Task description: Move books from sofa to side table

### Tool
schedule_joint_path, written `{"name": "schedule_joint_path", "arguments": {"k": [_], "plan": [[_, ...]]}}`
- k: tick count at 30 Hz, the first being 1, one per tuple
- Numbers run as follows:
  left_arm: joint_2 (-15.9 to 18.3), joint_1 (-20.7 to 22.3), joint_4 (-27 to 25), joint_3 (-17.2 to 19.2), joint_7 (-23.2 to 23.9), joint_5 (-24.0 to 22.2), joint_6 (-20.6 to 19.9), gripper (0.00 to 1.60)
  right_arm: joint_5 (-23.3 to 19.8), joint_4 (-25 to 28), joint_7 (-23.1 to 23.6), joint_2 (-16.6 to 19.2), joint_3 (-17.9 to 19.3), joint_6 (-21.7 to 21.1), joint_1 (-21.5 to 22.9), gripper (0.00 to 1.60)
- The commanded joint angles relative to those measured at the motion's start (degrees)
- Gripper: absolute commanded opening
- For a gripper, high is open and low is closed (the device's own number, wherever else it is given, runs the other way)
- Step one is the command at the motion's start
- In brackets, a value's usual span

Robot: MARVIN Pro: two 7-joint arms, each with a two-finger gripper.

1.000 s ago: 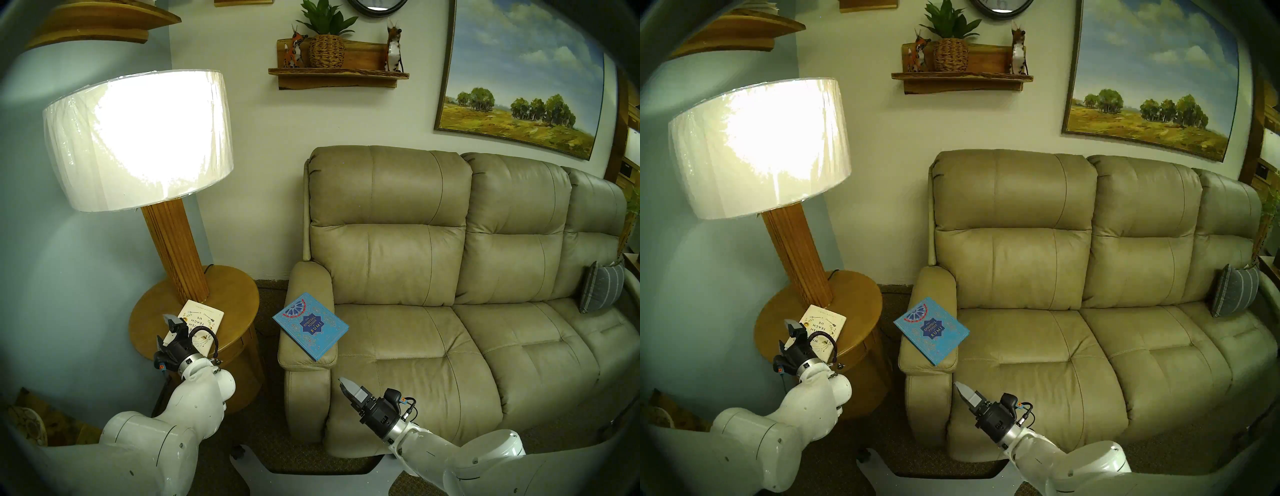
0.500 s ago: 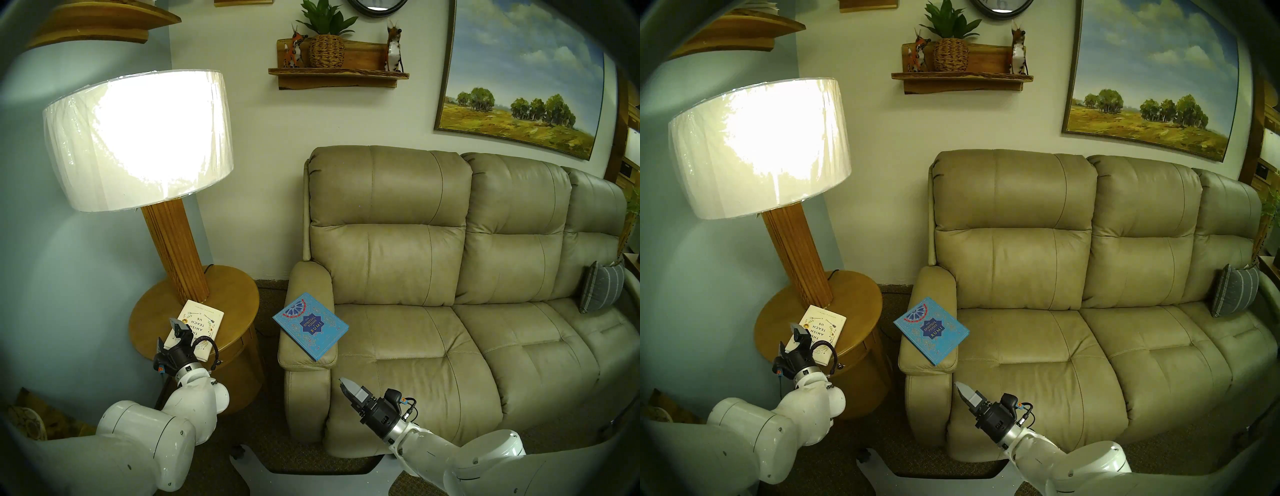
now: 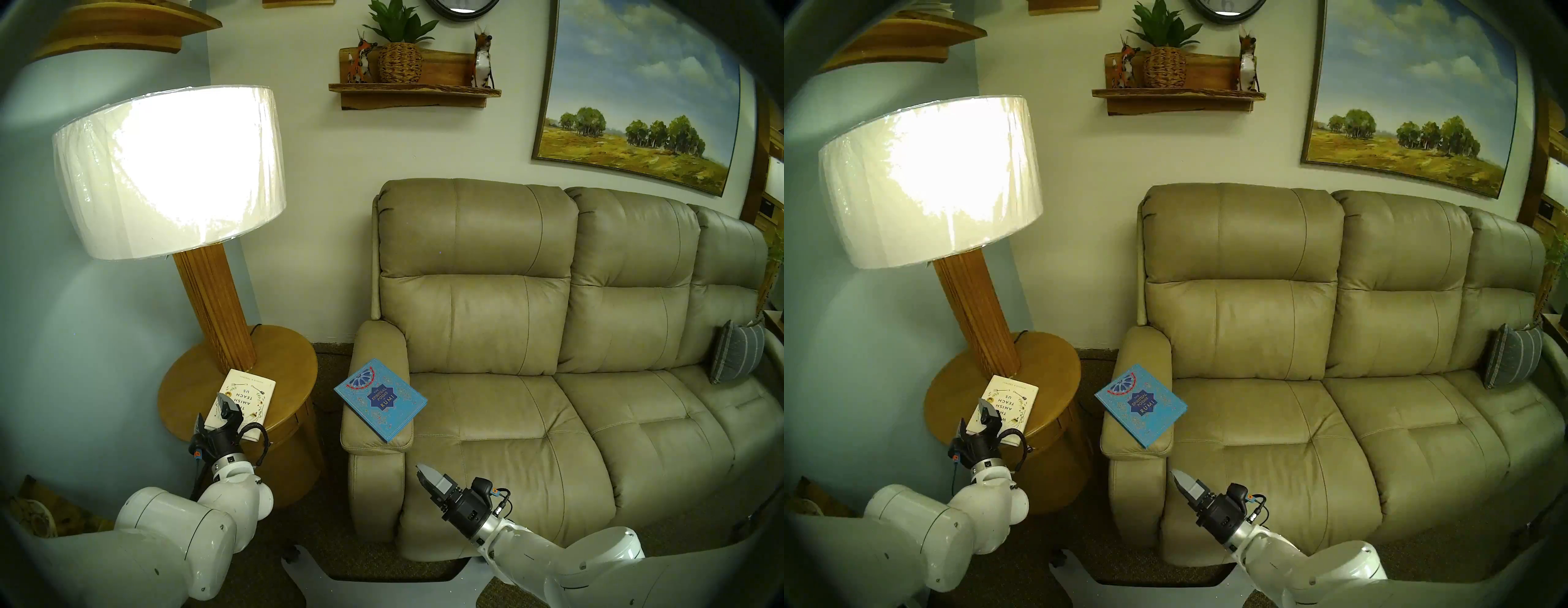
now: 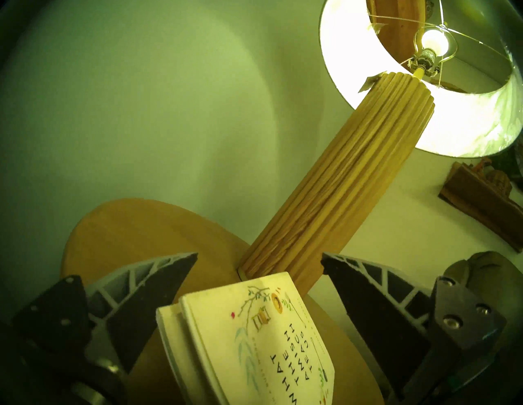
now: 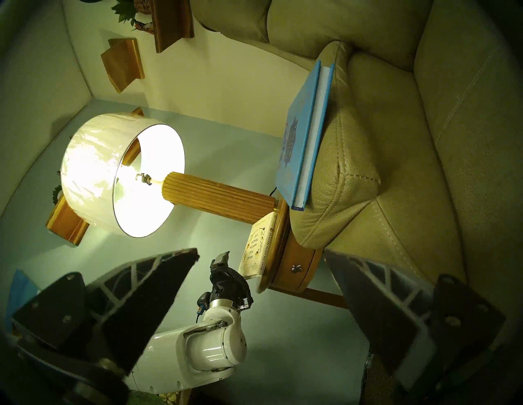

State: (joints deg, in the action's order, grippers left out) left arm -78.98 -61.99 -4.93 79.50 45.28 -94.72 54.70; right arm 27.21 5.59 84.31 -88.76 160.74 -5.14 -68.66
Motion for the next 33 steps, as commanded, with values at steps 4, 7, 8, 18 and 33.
{"name": "schedule_joint_path", "arguments": {"k": [4,7,8,18,33], "plan": [[0.45,0.19,-0.80,-1.32,1.84,3.64,0.30,1.60,-0.64,0.14,0.69,0.80,0.09,-0.21,-0.47,1.60],[1.18,-0.22,-0.80,-0.59,-0.18,3.60,0.30,1.60,-0.79,0.14,0.69,0.86,0.05,-0.28,-0.52,1.60],[1.41,-0.36,-0.80,-0.37,-0.51,3.56,0.30,1.60,-0.81,0.14,0.69,0.86,0.04,-0.30,-0.52,1.60],[1.01,-1.90,-1.24,4.74,0.14,1.35,0.30,1.60,-0.92,0.14,0.69,0.77,-0.38,-0.32,-0.55,1.60],[-7.17,-8.07,-13.05,15.82,8.47,-11.00,-3.15,1.60,-2.24,1.37,0.69,1.69,0.60,2.83,1.63,1.60]]}}
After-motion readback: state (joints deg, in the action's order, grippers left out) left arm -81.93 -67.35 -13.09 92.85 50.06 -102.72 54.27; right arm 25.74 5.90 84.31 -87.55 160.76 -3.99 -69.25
